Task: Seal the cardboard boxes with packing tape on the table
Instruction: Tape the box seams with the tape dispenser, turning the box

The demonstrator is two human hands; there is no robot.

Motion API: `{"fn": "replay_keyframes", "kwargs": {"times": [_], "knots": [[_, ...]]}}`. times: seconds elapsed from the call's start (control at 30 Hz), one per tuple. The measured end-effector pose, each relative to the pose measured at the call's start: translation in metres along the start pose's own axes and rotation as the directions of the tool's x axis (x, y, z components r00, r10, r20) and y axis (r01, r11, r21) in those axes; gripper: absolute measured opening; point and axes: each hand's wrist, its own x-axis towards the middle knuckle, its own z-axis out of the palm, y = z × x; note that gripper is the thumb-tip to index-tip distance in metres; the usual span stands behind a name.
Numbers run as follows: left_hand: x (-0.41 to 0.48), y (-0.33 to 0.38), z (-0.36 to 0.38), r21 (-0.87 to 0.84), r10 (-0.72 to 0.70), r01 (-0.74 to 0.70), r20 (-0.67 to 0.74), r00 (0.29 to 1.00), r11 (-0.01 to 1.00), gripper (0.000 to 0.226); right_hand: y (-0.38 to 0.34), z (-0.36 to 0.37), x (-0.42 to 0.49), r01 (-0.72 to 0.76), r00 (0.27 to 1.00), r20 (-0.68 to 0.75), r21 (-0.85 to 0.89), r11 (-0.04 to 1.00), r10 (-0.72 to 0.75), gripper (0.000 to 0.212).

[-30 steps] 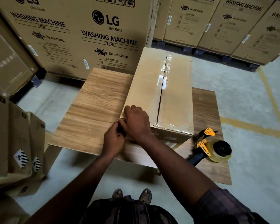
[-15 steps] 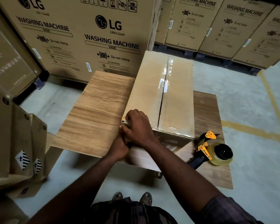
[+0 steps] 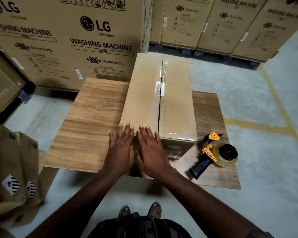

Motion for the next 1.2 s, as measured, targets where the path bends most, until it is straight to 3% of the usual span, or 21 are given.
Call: {"fn": "replay_keyframes", "kwargs": {"times": [0.13,0.27,0.43,0.53,0.63,0.7,0.77,0.9,1.0,1.07,1.17,1.2], "knots": [[0.002,-0.004,0.002,-0.029,0.057,-0.058,-0.02,0.998,0.998,0.071,-0.007,0.002,0.002,-0.034,0.999,-0.017,0.01,0.999,0.034,0.067],[0.001,-0.01,0.001,-0.05,0.082,-0.085,-0.063,0.995,0.995,0.066,0.04,-0.012,-0.03,-0.109,0.992,-0.069,-0.049,0.993,0.105,0.064],[0.0,-0.008,0.004,-0.121,0.063,-0.075,-0.103,0.993,0.99,0.059,0.11,-0.034,-0.075,-0.281,0.945,-0.192,-0.059,0.958,0.265,0.059],[0.005,-0.003,-0.007,-0.289,-0.04,-0.02,-0.201,0.979,0.957,0.047,0.125,-0.042,-0.081,-0.356,0.902,-0.25,0.026,0.934,0.351,0.058],[0.024,-0.004,-0.018,-0.475,-0.258,0.127,-0.222,0.94,0.871,0.047,0.121,-0.038,-0.066,-0.48,0.809,-0.165,0.369,0.796,0.564,0.067],[0.038,-0.009,-0.02,-0.578,-0.446,0.337,-0.051,0.894,0.743,0.059,0.114,-0.034,-0.048,-0.511,0.761,-0.115,0.5,0.699,0.638,0.077],[0.047,-0.012,-0.019,-0.657,-0.533,0.46,0.104,0.84,0.597,0.059,0.111,-0.033,-0.033,-0.538,0.716,-0.097,0.555,0.635,0.691,0.071],[0.043,0.002,-0.019,-0.739,-0.578,0.471,0.136,0.805,0.482,0.047,0.117,-0.039,-0.014,-0.527,0.703,-0.055,0.63,0.57,0.709,0.058],[0.027,0.027,-0.011,-0.729,-0.64,0.503,0.116,0.759,0.465,0.045,0.14,-0.052,-0.001,-0.505,0.711,-0.019,0.683,0.528,0.703,0.063],[0.013,0.055,-0.003,-0.774,-0.646,0.503,0.164,0.746,0.385,0.042,0.166,-0.06,0.01,-0.516,0.708,-0.057,0.638,0.571,0.704,0.062],[-0.01,0.105,0.011,-0.853,-0.552,0.505,0.362,0.751,0.129,0.038,0.181,-0.08,0.027,-0.632,0.675,-0.278,0.259,0.73,0.683,0.049],[-0.015,0.117,0.016,-0.856,-0.535,0.495,0.353,0.768,0.147,0.039,0.175,-0.082,0.032,-0.614,0.708,-0.333,0.144,0.776,0.622,0.052]]}}
